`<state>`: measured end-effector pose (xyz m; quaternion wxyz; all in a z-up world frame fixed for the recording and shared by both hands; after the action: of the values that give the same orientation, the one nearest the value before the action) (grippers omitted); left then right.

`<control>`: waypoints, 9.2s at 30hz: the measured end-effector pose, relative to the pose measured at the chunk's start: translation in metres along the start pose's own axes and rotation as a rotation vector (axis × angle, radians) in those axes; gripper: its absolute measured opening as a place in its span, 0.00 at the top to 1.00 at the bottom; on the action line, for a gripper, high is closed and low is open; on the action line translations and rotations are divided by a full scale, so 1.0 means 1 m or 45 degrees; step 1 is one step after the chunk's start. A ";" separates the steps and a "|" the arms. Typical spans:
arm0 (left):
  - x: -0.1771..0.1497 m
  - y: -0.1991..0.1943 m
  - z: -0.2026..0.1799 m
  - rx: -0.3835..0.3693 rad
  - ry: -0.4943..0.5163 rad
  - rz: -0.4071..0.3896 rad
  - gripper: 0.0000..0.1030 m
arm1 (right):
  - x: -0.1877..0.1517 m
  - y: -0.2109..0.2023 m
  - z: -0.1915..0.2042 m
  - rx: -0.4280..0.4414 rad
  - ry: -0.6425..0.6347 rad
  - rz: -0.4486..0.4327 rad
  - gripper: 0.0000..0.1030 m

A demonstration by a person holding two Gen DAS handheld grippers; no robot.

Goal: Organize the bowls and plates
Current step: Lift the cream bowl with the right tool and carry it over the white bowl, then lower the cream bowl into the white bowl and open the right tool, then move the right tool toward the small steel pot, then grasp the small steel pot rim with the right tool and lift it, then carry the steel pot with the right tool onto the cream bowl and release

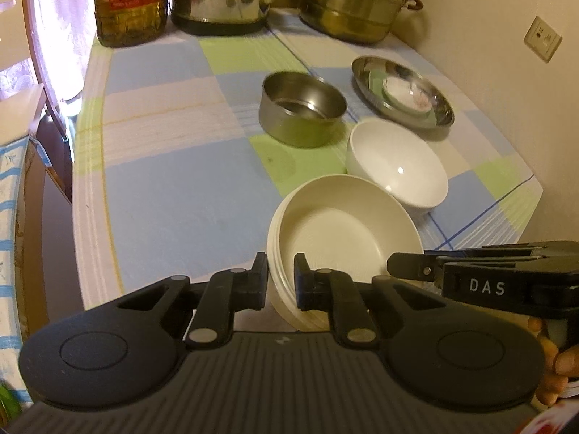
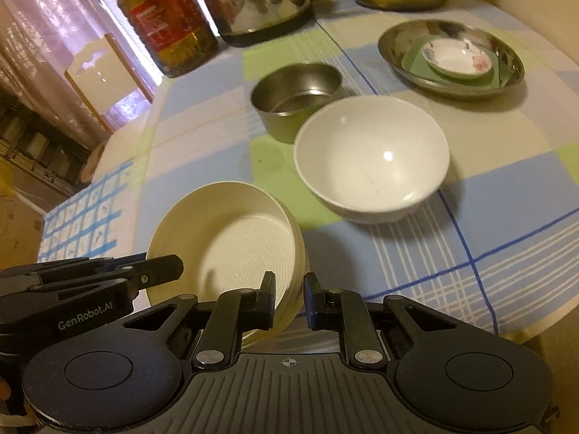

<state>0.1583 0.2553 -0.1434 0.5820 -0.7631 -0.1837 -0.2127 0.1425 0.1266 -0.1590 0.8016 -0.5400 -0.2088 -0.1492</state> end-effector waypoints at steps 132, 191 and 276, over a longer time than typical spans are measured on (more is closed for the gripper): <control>-0.023 -0.038 -0.097 0.094 -0.136 -0.044 0.73 | -0.021 -0.075 -0.076 0.112 -0.008 0.041 0.38; 0.122 0.057 -0.028 0.182 -0.291 -0.144 0.73 | 0.174 0.025 -0.134 0.292 -0.146 -0.036 0.42; 0.111 -0.009 -0.104 0.032 -0.210 -0.257 0.88 | 0.149 -0.061 -0.107 0.379 -0.181 0.056 0.90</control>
<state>0.2360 0.1606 -0.0524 0.5499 -0.7483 -0.3094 -0.2045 0.2624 0.0030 -0.0715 0.8590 -0.4290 -0.2728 -0.0604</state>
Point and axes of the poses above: each gripper's, at about its wrist camera, not at the fingertips, and y roughly the way its jaws point, z to its left, x to its top, the point moved 10 cm from there along y, roughly the way its jaws point, and after that the axes turned 5 degrees about -y, right-handed, at the moved point
